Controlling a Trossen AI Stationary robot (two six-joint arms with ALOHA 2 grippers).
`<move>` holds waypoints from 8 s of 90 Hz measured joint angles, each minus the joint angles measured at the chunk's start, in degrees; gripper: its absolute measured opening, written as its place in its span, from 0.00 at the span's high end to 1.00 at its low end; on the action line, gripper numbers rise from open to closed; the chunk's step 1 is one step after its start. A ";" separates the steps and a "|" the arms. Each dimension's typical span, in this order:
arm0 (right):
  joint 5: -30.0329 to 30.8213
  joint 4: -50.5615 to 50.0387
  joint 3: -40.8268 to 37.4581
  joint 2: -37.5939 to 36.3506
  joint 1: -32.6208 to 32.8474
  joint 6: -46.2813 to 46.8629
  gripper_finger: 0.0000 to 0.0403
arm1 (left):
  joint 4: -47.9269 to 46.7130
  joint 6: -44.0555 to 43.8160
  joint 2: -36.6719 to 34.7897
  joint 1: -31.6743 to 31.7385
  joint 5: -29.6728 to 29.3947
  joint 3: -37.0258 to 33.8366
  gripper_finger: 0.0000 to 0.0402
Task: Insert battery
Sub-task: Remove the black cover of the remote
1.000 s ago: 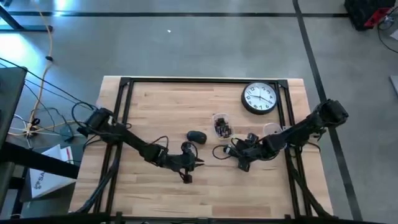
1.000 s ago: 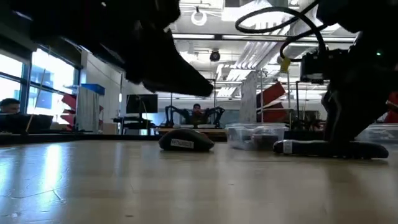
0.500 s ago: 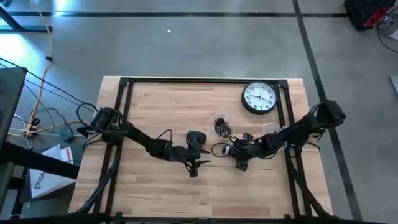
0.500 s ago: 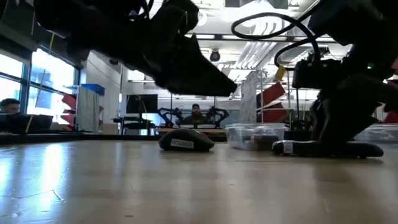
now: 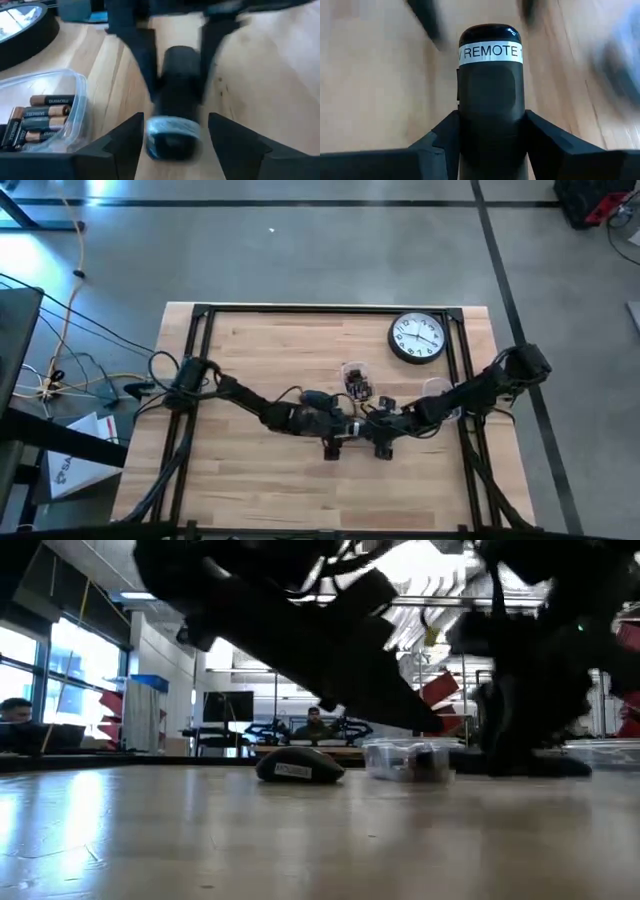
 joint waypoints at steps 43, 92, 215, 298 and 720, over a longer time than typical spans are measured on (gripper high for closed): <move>-1.57 -0.35 2.88 -0.03 -2.84 -5.81 0.64 | -4.65 -0.26 0.63 1.04 1.58 1.16 0.45; -1.61 3.20 2.79 -0.12 -3.50 -7.99 0.64 | -4.78 0.89 0.69 0.46 0.91 2.02 0.46; -1.83 -3.28 2.99 -0.55 -1.08 -4.24 0.60 | -13.25 -2.03 -4.63 -1.29 2.01 2.12 0.60; 0.23 0.93 2.86 -0.42 -1.36 -5.86 0.62 | -12.98 -0.23 -4.39 -1.36 -0.12 2.15 0.49; 20.36 -0.06 14.20 9.57 8.94 -20.88 0.46 | -22.89 -34.64 -4.43 8.33 35.61 0.03 0.87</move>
